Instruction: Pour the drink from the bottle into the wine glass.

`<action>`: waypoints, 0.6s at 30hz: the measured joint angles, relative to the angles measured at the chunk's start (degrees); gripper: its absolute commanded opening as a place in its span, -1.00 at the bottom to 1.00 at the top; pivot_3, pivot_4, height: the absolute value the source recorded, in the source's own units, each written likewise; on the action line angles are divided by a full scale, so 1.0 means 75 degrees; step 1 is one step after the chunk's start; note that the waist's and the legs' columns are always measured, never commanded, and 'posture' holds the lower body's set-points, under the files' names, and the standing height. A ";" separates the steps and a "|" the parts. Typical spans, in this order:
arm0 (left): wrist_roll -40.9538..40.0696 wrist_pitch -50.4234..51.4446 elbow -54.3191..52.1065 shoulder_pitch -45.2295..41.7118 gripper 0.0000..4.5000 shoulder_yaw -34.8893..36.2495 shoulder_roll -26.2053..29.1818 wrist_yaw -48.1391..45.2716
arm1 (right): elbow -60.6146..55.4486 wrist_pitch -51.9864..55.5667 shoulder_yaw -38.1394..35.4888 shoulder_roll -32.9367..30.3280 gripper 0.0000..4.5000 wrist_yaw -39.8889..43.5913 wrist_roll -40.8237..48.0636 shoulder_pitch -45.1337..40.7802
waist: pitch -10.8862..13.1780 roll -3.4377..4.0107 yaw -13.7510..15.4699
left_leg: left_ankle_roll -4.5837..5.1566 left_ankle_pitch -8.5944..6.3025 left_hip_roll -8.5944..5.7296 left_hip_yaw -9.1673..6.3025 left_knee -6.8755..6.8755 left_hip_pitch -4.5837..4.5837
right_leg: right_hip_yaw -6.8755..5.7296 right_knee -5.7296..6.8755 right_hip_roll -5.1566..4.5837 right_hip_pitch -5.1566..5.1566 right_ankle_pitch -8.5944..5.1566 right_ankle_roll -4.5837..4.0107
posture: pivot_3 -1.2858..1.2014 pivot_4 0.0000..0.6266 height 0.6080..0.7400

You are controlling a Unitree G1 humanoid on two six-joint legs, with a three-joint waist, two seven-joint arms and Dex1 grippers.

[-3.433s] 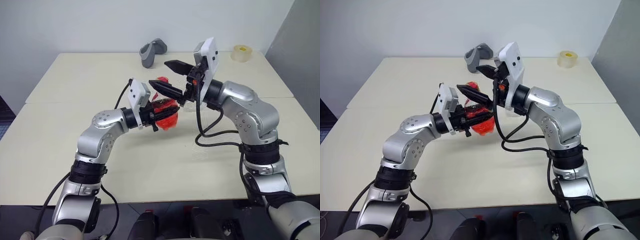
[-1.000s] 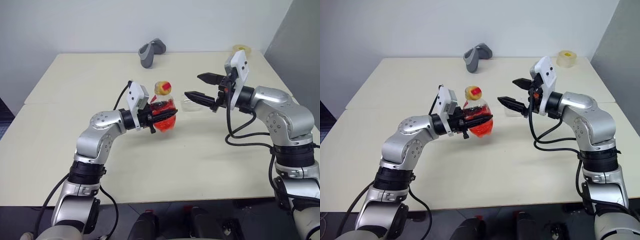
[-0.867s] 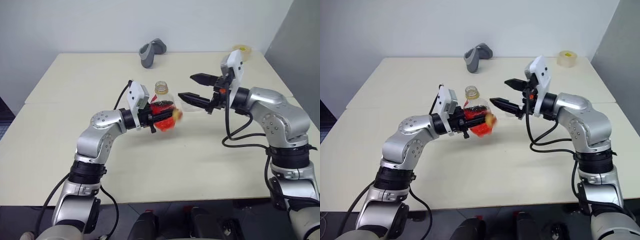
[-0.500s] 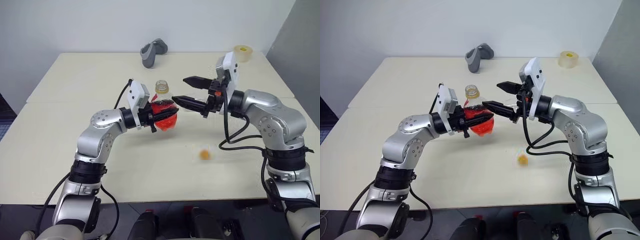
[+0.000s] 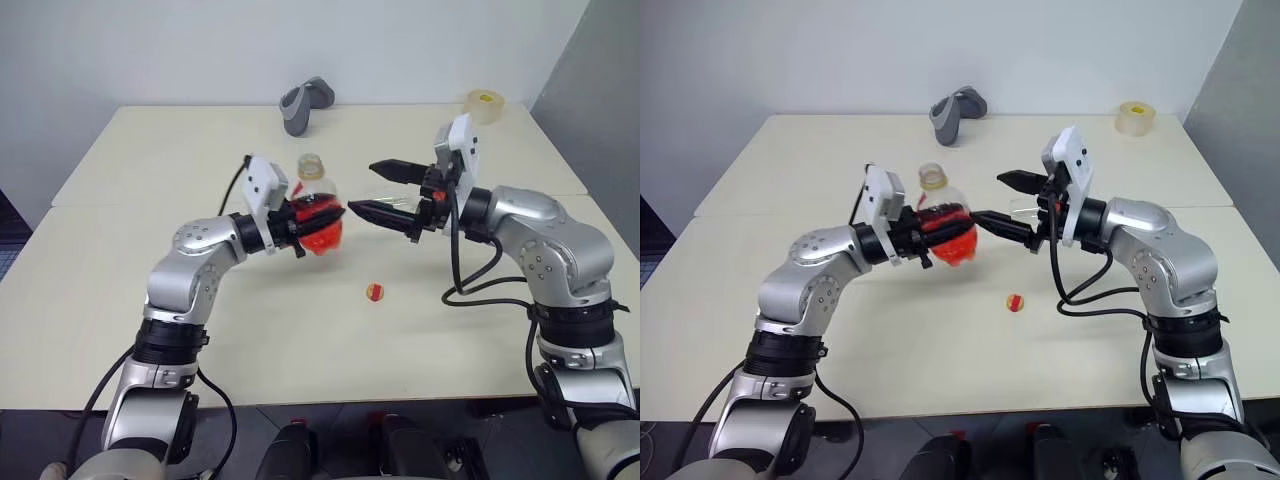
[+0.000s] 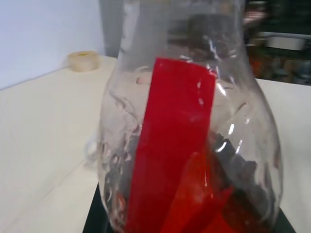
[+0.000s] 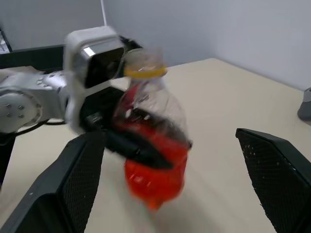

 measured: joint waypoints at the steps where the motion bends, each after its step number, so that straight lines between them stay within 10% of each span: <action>1: 0.0156 -0.0101 0.0227 -0.0053 -0.46 0.0135 0.0057 0.0250 | -0.0175 0.0043 0.0023 -0.0016 1.00 0.0081 0.0105 0.0096 | 0.0000 0.0000 -0.0006 | 0.0006 -0.0003 -0.0001 0.0000 -0.0002 0.0001 | 0.0001 0.0001 0.0000 0.0000 0.0000 0.0000 | 0.03 -0.52 1.00; 18: 0.1616 -0.2352 0.3360 0.0086 -0.46 0.1715 0.0231 0.3612 | -0.0364 -0.1228 0.1196 0.1509 1.00 -0.1394 -0.1287 0.1009 | -0.0005 -0.0011 0.0025 | -0.0010 0.0005 -0.0009 -0.0005 0.0008 -0.0009 | -0.0005 0.0002 -0.0011 -0.0011 0.0001 0.0001 | 0.03 -0.52 1.00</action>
